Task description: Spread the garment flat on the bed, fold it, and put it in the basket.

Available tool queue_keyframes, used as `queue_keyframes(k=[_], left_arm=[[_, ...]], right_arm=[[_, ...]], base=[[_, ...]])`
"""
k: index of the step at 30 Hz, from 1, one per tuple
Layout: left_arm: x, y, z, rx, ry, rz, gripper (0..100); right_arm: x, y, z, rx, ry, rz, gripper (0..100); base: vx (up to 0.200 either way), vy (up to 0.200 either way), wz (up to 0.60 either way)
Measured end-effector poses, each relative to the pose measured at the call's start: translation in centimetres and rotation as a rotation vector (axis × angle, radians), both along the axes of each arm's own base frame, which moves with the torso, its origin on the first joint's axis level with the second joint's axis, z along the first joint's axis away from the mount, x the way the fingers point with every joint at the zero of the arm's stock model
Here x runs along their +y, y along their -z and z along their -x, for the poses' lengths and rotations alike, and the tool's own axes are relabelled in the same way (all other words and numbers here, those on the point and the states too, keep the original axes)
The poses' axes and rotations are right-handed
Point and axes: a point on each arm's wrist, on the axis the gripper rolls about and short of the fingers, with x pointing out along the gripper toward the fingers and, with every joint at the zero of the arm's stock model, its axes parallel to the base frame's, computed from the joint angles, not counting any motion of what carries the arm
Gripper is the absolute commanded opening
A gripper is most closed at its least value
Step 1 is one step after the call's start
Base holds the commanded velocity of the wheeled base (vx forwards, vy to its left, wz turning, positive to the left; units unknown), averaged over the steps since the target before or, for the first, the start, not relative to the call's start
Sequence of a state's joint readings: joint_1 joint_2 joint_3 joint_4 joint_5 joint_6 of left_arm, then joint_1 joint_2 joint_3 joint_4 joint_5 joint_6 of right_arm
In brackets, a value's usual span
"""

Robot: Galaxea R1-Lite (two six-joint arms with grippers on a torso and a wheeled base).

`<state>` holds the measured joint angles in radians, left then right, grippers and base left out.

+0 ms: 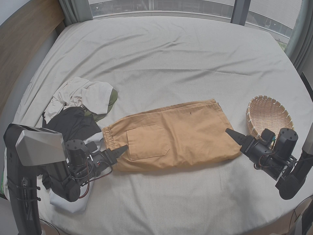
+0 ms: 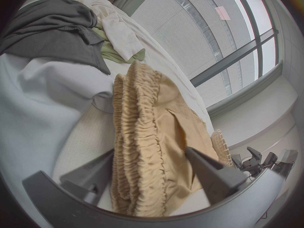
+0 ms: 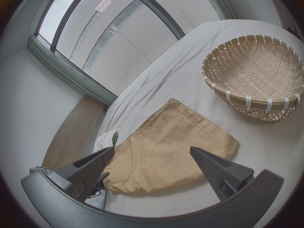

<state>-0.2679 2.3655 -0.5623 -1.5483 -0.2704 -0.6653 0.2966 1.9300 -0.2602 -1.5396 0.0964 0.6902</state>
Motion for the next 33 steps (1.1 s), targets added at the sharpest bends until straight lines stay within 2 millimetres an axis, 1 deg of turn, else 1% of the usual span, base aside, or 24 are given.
queue_keyframes(k=[6, 10, 12, 17, 22, 28, 33], left_arm=[[0.0, -0.1, 0.1, 0.01, -0.018, 0.015, 0], [0.2, -1.3, 0.6, 0.011, -0.029, 0.051, 0], [0.4, -2.1, 1.3, 0.009, -0.03, 0.063, 0], [1.1, -3.7, 3.9, 0.034, -0.032, 0.066, 0], [2.8, -4.5, 6.3, 0.045, -0.055, 0.021, 0], [5.2, -5.4, 8.2, 0.048, -0.088, 0.006, 0], [6.2, -6.0, 9.6, 0.055, -0.087, 0.015, 0]], right_arm=[[-0.1, 0.1, 0.1, 0.005, 0.001, 0.001, 100], [-0.1, 0.1, 0.1, 0.005, 0.003, 0.002, 100], [-0.1, 0.1, 0.1, 0.006, 0.003, 0.002, 100], [-0.1, 0.1, 0.0, 0.007, 0.005, 0.002, 100], [-0.1, 0.1, 0.0, 0.006, 0.004, 0.002, 100], [-0.1, 0.1, 0.0, 0.004, 0.002, 0.001, 100], [0.0, 0.1, 0.0, 0.007, -0.001, 0.001, 100]], base=[[0.0, 0.0, 0.0], [0.0, 0.0, 0.0], [0.0, 0.0, 0.0], [0.0, 0.0, 0.0], [0.0, 0.0, 0.0], [0.0, 0.0, 0.0], [0.0, 0.0, 0.0]])
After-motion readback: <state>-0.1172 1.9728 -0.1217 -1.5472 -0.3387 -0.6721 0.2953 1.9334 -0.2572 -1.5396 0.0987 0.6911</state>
